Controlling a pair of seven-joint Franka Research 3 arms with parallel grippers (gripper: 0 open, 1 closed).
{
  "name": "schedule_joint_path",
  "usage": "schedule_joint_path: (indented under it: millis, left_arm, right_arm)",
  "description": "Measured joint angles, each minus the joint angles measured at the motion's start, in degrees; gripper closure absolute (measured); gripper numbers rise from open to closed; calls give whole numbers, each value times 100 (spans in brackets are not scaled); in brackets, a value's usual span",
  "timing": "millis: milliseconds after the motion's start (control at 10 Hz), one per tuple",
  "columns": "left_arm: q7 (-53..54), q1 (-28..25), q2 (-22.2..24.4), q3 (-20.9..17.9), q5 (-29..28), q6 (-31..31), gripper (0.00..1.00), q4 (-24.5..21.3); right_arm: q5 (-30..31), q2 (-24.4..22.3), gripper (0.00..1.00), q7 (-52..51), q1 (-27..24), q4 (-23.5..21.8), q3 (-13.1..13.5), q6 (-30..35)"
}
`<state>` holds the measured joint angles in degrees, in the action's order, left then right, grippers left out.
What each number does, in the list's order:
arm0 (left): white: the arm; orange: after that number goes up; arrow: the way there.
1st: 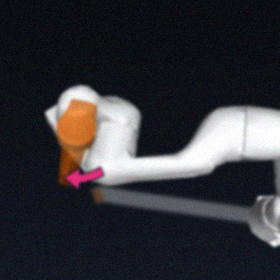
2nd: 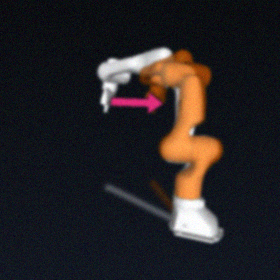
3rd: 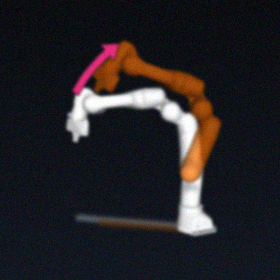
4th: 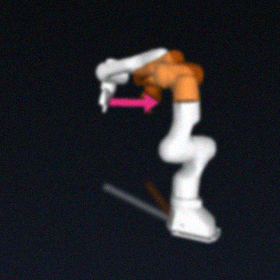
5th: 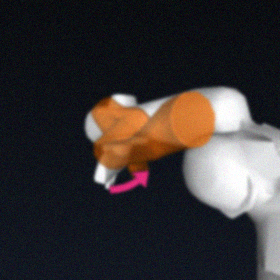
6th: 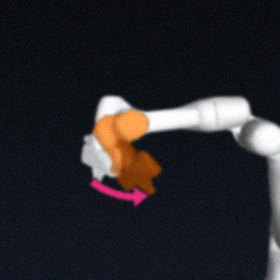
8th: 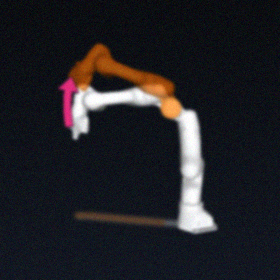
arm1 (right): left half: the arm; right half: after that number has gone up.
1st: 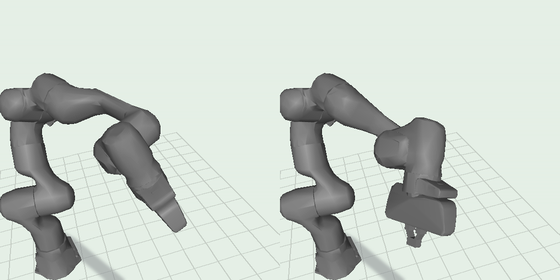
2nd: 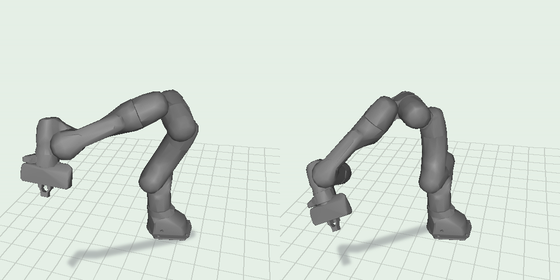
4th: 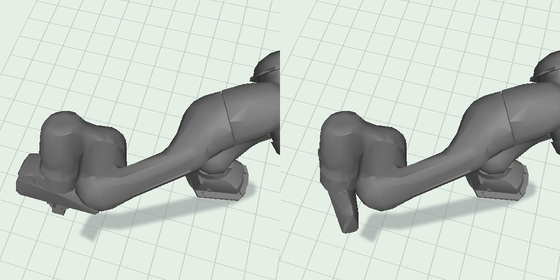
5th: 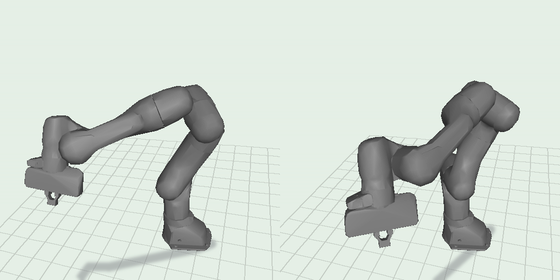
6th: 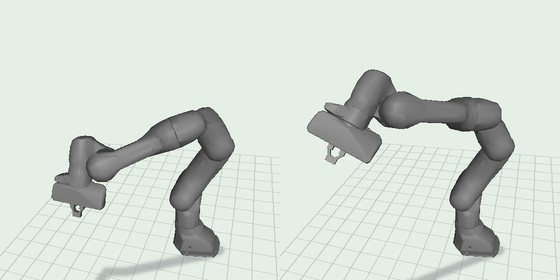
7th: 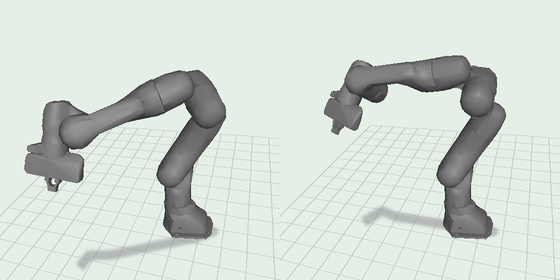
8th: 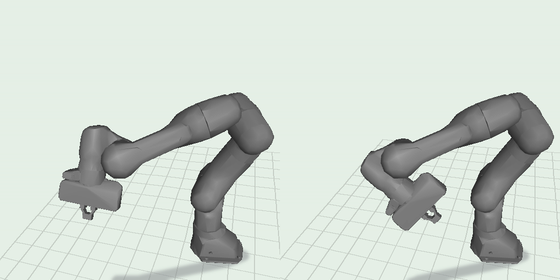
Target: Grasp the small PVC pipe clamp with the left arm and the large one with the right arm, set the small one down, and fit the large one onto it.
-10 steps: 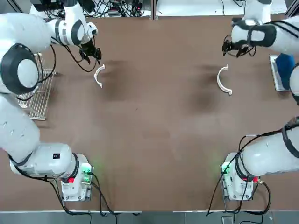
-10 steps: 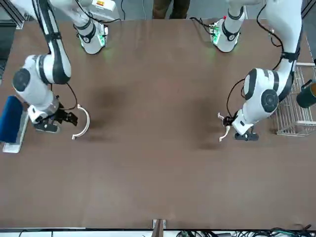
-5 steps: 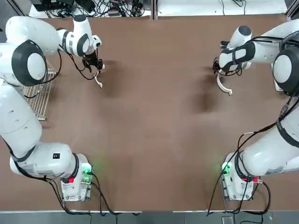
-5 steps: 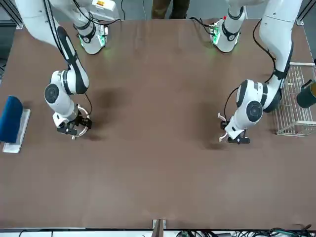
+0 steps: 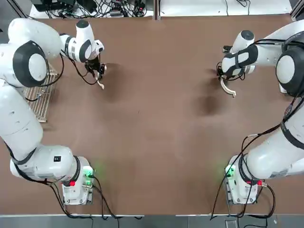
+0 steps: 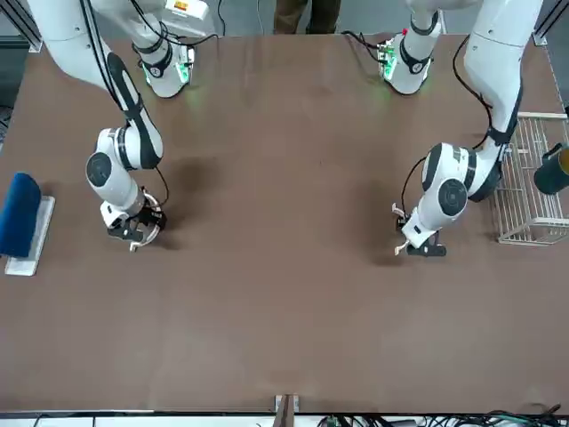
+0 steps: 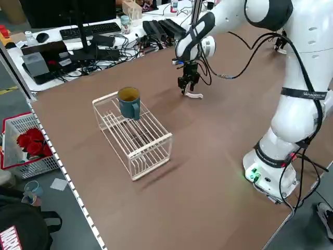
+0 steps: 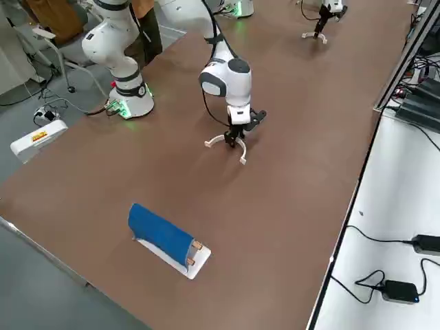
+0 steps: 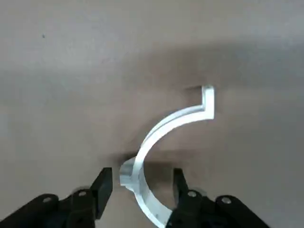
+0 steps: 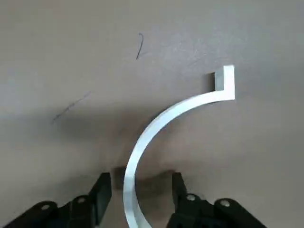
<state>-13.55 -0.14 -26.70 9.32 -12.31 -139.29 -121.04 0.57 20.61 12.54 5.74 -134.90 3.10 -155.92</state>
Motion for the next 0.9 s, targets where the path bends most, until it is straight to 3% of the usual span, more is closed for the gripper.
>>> schedule_joint_path:
  millis: [200,400,700,800,900]
  left_arm:
    - [0,-1,-13,0,-1,-7,47,-10]
    - [-1,-3,-11,0,-2,-8,79,-9]
    - [-10,-15,56,2,-2,83,79,89]
    - [-128,-12,142,48,24,416,79,291]
    - [-411,-7,228,215,44,930,79,680]
  right_arm:
    - [0,1,49,6,-1,-82,-5,-70]
    - [-1,-2,62,15,0,-102,-13,-91]
    - [-3,-7,77,22,0,-100,-29,-107]
    - [-4,-7,92,27,0,-100,-34,-111]
    - [-4,-8,91,27,0,-100,-34,-111]
